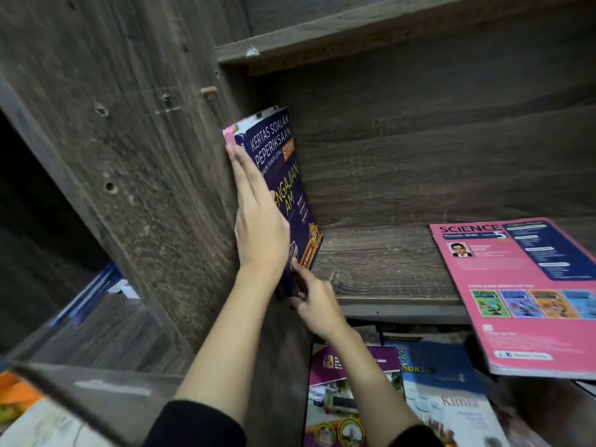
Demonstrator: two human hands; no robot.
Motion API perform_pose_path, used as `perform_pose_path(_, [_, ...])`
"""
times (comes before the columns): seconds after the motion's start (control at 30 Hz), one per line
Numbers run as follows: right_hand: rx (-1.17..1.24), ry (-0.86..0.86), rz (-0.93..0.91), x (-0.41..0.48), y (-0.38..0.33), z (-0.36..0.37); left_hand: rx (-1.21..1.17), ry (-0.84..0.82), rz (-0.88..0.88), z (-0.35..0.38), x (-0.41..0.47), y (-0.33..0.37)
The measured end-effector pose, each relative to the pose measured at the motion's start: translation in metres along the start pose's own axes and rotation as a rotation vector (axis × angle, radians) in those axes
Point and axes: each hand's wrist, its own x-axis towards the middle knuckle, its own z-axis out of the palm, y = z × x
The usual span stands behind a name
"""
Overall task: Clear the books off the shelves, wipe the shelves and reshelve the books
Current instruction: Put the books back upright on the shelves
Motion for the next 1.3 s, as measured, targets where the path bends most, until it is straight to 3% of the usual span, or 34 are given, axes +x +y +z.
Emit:
perform_pose_path(0.17, [-0.086,0.055,0.027,0.007,0.006,0.003,0.148,-0.055,0.075,0.01,0.0,-0.01])
perform_pose_path(0.57, [-0.249,0.065,-0.05,-0.003,0.007,0.012,0.298,-0.075,0.023,0.016,-0.001,-0.011])
perform_pose_path(0.83, [-0.24,-0.073,-0.058,-0.003,0.004,-0.027,0.119,-0.083,-0.044,-0.005,-0.007,0.008])
perform_pose_path(0.97, [-0.248,0.103,-0.089,-0.013,-0.002,-0.075,-0.025,0.1,-0.107,-0.005,-0.016,0.027])
perform_pose_path(1.07, [-0.295,0.269,-0.13,-0.022,-0.005,-0.111,-0.152,0.116,-0.201,0.001,-0.029,0.051])
perform_pose_path(1.2, [-0.357,0.494,-0.126,-0.046,0.007,-0.166,-0.294,-0.097,-0.375,0.018,-0.055,0.093])
perform_pose_path(1.3, [-0.523,0.658,0.037,-0.071,0.02,-0.206,-0.313,-0.331,-0.526,0.034,-0.08,0.12])
